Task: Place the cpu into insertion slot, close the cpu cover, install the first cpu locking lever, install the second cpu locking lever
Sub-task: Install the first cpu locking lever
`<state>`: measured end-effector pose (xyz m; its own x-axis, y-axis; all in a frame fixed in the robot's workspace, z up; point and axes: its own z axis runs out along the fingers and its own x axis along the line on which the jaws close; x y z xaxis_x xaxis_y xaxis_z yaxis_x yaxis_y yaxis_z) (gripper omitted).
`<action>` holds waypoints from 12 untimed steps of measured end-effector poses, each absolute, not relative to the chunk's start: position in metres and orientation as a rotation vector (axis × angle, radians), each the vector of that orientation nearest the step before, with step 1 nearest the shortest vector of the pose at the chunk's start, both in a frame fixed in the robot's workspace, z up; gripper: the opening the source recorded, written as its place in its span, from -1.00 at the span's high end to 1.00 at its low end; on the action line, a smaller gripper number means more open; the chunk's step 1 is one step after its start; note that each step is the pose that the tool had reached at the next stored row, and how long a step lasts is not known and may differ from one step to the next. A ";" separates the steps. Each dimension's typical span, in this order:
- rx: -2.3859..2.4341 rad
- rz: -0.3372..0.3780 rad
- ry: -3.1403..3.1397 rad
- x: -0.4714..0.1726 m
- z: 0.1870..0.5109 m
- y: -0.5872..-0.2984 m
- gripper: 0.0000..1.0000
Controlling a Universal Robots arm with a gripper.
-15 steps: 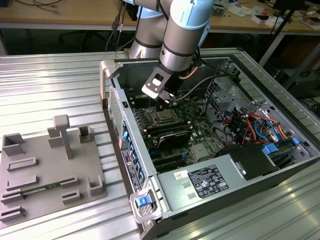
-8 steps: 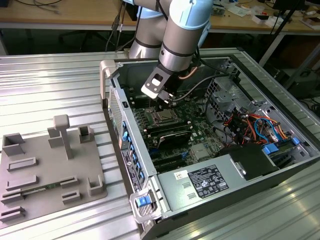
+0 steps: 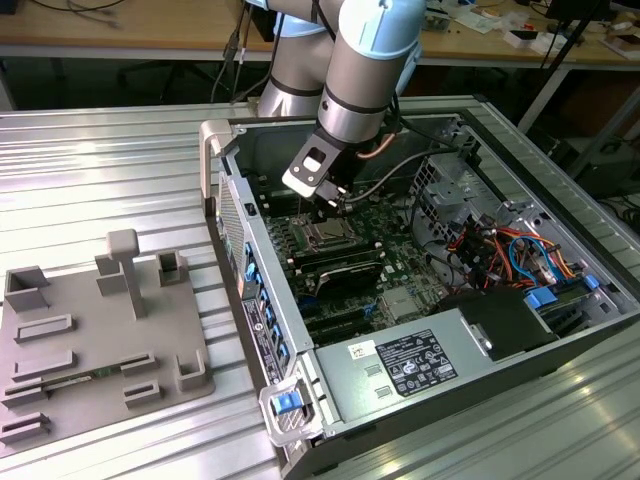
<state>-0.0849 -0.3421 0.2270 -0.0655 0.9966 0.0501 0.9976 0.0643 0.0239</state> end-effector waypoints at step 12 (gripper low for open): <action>-2.037 -0.080 -2.361 -0.086 0.235 -0.342 0.79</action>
<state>-0.0861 -0.3421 0.2352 -0.1470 0.9878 0.0507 0.9890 0.1459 0.0241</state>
